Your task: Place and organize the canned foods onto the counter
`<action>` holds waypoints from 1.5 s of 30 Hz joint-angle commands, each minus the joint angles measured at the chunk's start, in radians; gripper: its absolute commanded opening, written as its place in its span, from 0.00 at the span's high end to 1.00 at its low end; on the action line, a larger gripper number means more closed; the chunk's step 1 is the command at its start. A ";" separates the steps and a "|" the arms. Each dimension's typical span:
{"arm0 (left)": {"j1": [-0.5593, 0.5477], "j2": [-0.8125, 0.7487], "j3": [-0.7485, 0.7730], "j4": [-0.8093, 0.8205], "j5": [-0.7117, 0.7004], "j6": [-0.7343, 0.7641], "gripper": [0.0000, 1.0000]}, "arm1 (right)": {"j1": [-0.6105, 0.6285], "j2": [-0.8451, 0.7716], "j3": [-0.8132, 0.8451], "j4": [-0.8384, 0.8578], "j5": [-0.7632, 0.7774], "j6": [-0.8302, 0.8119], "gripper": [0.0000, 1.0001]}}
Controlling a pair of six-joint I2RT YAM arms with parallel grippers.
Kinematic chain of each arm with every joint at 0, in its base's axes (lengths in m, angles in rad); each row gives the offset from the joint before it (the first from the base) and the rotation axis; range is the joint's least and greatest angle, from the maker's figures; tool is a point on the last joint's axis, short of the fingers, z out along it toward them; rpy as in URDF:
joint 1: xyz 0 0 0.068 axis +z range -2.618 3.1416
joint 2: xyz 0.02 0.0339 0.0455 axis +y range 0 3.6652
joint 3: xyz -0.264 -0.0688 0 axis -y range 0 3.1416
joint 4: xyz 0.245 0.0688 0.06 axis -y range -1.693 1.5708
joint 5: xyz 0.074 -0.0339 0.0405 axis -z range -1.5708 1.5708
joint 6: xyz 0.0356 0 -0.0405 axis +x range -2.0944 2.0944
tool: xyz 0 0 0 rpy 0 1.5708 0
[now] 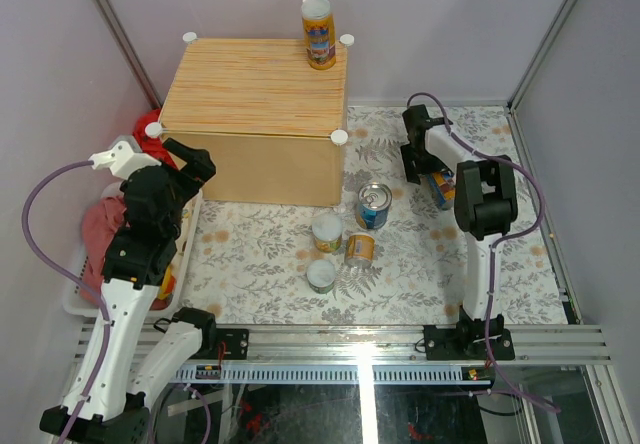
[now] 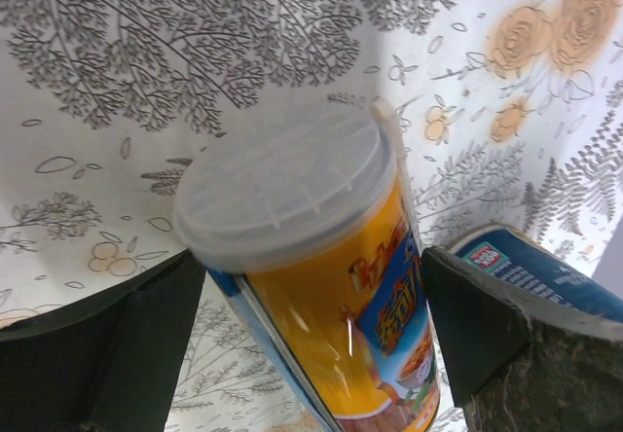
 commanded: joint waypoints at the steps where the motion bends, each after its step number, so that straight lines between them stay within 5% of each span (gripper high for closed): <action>1: 0.009 -0.015 -0.018 0.075 -0.002 -0.018 0.00 | 0.003 0.021 0.073 -0.025 -0.072 0.017 0.03; 6: 0.009 -0.020 -0.028 0.077 -0.004 -0.027 0.00 | 0.003 0.049 0.151 -0.038 -0.127 0.024 0.15; 11: 0.009 -0.026 -0.027 0.074 -0.009 -0.033 0.00 | 0.003 0.020 0.168 -0.021 -0.230 0.041 0.54; 20: 0.009 -0.043 -0.028 0.066 -0.015 -0.054 0.00 | 0.004 -0.202 -0.033 0.215 -0.417 0.093 0.75; 34: 0.009 -0.028 -0.023 0.072 0.009 -0.087 0.00 | 0.046 -0.623 -0.247 0.486 -0.333 0.028 0.91; 45: 0.010 -0.011 -0.004 0.071 0.015 -0.098 0.00 | 0.216 -0.763 -0.085 0.667 -0.278 -0.089 0.92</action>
